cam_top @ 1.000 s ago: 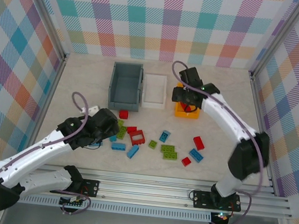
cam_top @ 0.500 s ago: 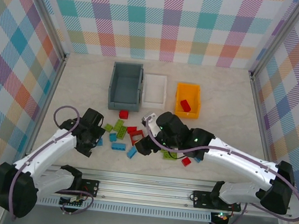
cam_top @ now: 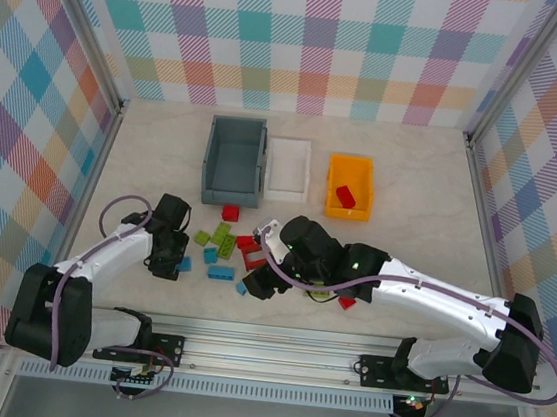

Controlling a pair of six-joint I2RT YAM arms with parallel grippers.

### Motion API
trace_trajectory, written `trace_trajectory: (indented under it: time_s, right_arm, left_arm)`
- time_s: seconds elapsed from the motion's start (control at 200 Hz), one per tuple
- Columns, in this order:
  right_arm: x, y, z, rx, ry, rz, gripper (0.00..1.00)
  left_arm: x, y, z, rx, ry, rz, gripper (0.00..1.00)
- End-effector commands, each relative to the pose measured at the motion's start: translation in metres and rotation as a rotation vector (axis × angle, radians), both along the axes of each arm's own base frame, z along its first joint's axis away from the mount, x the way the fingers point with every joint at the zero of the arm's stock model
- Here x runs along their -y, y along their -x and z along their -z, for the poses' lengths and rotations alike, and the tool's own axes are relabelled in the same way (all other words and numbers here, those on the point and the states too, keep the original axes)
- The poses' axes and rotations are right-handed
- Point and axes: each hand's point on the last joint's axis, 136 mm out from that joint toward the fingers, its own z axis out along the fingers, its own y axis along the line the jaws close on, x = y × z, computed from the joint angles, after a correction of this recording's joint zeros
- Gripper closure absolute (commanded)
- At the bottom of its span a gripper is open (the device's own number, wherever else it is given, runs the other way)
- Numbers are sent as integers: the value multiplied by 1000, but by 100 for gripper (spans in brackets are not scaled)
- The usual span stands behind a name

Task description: Sort the legos into containers by color

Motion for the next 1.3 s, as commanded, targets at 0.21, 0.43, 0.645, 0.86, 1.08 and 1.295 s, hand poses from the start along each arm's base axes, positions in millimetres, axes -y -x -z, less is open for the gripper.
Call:
trace_trajectory:
  time_s: [0.21, 0.43, 0.645, 0.86, 1.08, 1.295]
  right_arm:
    - [-10, -2, -8, -4, -34, 18, 22]
    - [-3, -19, -17, 31, -47, 130, 23]
    - [21, -66, -32, 23, -127, 413, 23]
    - [31, -99, -55, -19, -235, 584, 24]
    - [41, -107, -57, -32, -238, 644, 24]
    - [61, -104, -33, -58, -163, 708, 24]
  left_arm:
    - [-6, 9, 15, -19, -8, -10, 59]
    - [-13, -18, -38, 129, -118, 142, 71]
    - [25, -82, -133, 291, -340, 599, 77]
    - [73, -154, -163, 352, -429, 863, 76]
    - [91, -209, -138, 260, -496, 969, 76]
    - [97, -226, -98, 181, -483, 1002, 69]
